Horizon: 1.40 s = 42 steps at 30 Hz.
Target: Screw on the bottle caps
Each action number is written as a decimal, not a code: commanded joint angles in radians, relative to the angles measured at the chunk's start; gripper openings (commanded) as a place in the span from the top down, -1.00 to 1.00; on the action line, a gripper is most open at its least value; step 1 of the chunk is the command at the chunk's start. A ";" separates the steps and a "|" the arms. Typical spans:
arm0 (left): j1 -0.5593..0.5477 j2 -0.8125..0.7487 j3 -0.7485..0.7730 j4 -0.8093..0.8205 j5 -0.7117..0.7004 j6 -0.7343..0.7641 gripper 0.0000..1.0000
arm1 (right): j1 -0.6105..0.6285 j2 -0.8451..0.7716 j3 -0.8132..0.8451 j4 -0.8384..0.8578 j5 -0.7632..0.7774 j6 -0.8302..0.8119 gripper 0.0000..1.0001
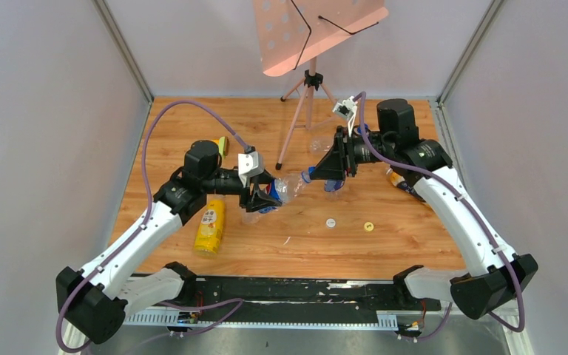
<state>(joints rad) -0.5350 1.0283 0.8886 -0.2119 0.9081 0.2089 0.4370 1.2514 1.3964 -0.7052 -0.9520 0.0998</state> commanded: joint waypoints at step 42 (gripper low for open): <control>0.012 0.223 0.371 -0.580 0.209 0.293 1.00 | 0.093 -0.020 -0.126 0.054 -0.159 -0.362 1.00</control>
<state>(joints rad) -0.5251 1.2625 1.2659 -0.9310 0.9852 0.5423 0.5030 1.2472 1.2865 -0.6949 -1.0428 -0.1631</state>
